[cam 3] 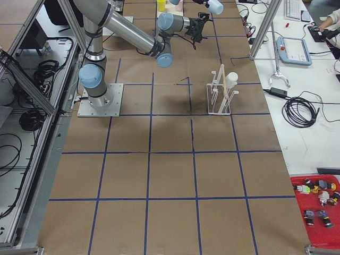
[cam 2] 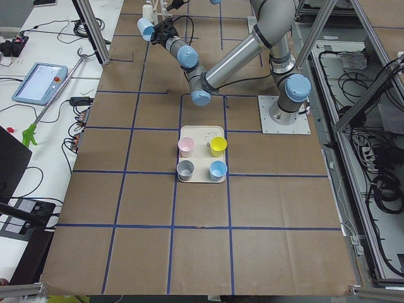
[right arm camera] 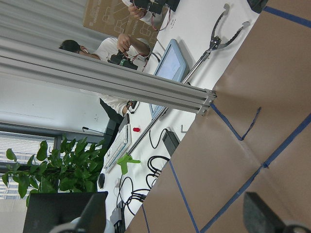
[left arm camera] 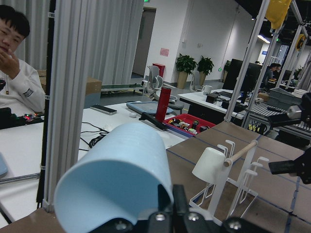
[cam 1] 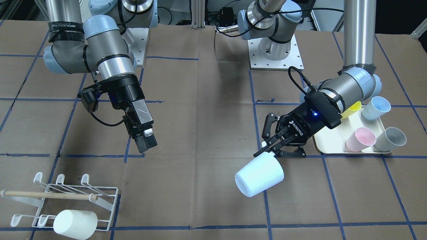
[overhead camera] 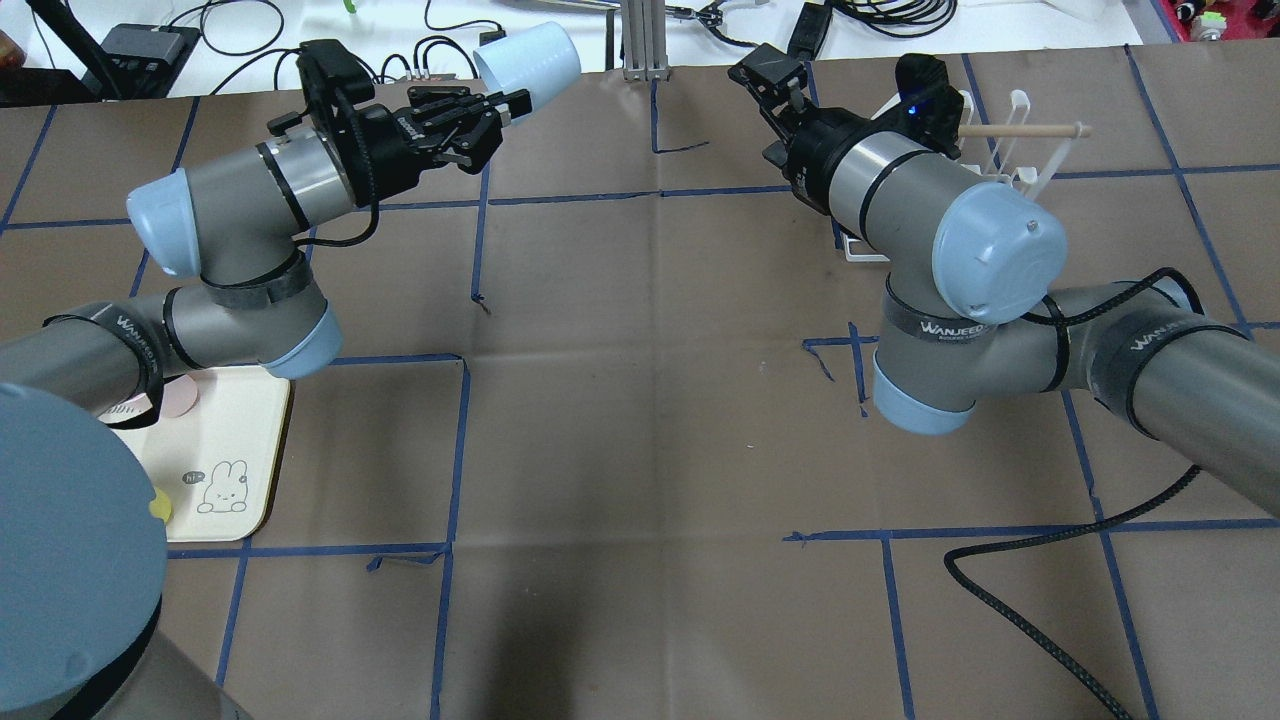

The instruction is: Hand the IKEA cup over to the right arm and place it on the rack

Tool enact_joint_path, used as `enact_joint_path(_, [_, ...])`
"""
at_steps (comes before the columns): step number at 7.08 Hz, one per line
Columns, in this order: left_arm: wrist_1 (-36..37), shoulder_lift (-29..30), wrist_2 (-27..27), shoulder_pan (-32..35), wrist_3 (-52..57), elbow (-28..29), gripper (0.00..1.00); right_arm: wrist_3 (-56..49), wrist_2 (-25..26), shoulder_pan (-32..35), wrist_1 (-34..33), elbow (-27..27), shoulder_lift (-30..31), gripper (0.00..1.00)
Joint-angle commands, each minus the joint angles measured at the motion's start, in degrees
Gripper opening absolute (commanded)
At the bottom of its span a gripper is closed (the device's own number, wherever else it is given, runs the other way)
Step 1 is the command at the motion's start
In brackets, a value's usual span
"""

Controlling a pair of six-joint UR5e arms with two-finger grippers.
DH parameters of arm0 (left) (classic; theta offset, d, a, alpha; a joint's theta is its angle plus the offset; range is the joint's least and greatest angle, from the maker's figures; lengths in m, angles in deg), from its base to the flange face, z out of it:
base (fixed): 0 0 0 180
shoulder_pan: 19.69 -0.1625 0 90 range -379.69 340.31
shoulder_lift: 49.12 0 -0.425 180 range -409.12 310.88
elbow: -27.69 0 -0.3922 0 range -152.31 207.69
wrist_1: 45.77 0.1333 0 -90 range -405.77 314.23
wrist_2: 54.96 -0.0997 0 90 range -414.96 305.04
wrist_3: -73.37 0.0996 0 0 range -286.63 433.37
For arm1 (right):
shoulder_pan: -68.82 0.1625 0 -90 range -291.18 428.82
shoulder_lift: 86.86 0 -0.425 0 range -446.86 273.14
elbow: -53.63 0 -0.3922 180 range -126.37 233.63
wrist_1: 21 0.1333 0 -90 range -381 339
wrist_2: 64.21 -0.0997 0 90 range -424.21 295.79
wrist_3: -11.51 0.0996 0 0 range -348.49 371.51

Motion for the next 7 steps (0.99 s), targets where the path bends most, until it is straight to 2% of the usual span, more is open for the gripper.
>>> enact_joint_path(1, [0.93,0.43,-5.92,4.7,-0.98,-0.06,0.09,0.81,0.0,0.19,0.0,0.18,0.17,1.0])
enact_joint_path(3, [1.02,0.43,-6.03,4.8,-0.98,-0.06,0.09,9.73,0.17,1.68,0.0,0.27,0.35,1.0])
enact_joint_path(7, [1.02,0.43,-6.03,5.06,-0.98,-0.06,0.09,11.54,0.09,4.83,0.17,0.63,-0.26,1.0])
